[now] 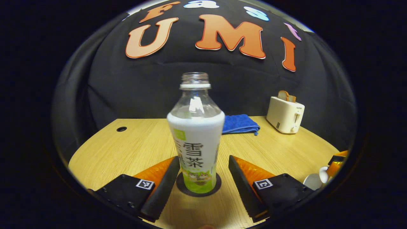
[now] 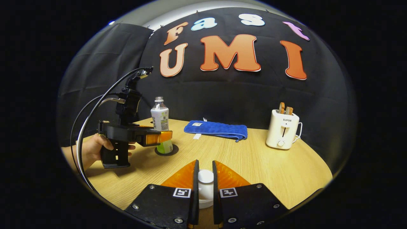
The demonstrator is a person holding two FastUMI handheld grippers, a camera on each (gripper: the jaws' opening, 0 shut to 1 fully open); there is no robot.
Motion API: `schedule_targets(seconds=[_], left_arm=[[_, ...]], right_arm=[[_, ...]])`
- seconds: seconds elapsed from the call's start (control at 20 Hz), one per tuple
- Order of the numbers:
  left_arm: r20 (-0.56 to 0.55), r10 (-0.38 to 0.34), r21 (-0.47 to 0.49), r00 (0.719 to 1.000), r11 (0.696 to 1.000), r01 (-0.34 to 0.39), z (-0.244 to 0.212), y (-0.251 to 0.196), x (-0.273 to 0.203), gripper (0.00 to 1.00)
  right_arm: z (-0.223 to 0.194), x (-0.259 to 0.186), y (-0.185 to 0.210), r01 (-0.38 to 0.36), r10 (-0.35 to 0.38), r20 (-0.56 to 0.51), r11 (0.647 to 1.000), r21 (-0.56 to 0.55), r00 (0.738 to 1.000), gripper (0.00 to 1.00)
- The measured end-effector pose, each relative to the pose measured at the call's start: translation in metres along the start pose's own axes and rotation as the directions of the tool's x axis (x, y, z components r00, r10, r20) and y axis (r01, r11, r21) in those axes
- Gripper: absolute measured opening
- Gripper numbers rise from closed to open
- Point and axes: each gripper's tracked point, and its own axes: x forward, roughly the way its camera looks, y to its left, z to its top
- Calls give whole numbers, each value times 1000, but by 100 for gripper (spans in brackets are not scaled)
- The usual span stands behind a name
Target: Open the teacup lid with one hand, grasp the water bottle and pour water into the teacup with the other hand; after pouring, place the water bottle on the coaster and then close the teacup lid.
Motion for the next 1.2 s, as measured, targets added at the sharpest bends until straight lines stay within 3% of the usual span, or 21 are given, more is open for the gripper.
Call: schedule_targets(seconds=[0.2, 0.5, 0.65, 0.85, 0.9, 0.95, 1.0, 1.15, 1.2], left_arm=[[42, 8, 47, 999, 999, -10, 5, -5, -21, 97], [127, 48, 10, 991, 999, -50, 25, 5, -61, 98], [160, 77, -10, 984, 997, -76, 32, 12, -77, 96], [202, 98, -31, 974, 995, -94, 44, 17, -99, 96], [214, 105, -30, 971, 994, -101, 47, 19, -105, 98], [229, 112, -29, 967, 994, -109, 53, 17, -109, 98], [242, 120, -29, 963, 993, -117, 58, 19, -115, 98], [291, 134, -45, 947, 991, -126, 77, 23, -146, 98], [306, 138, -44, 942, 990, -131, 83, 25, -154, 98]], right_arm=[[-11, 6, 4, 9, -9, -14, 1000, -16, 1000, 18], [-27, 12, 9, 18, -18, -33, 1000, -15, 999, 18], [-26, 11, 8, 23, -23, -33, 1000, 0, 999, 20], [-5, 3, 12, 24, -24, 29, 1000, 18, 999, 31], [2, 1, 13, 27, -28, 49, 999, 23, 998, 28], [7, -2, 12, 31, -32, 68, 999, 28, 997, 37], [13, -4, 11, 37, -40, 80, 999, 32, 996, 40], [41, -19, 4, 78, -83, 134, 996, 39, 987, 68], [49, -24, 4, 88, -92, 155, 996, 33, 984, 71]])
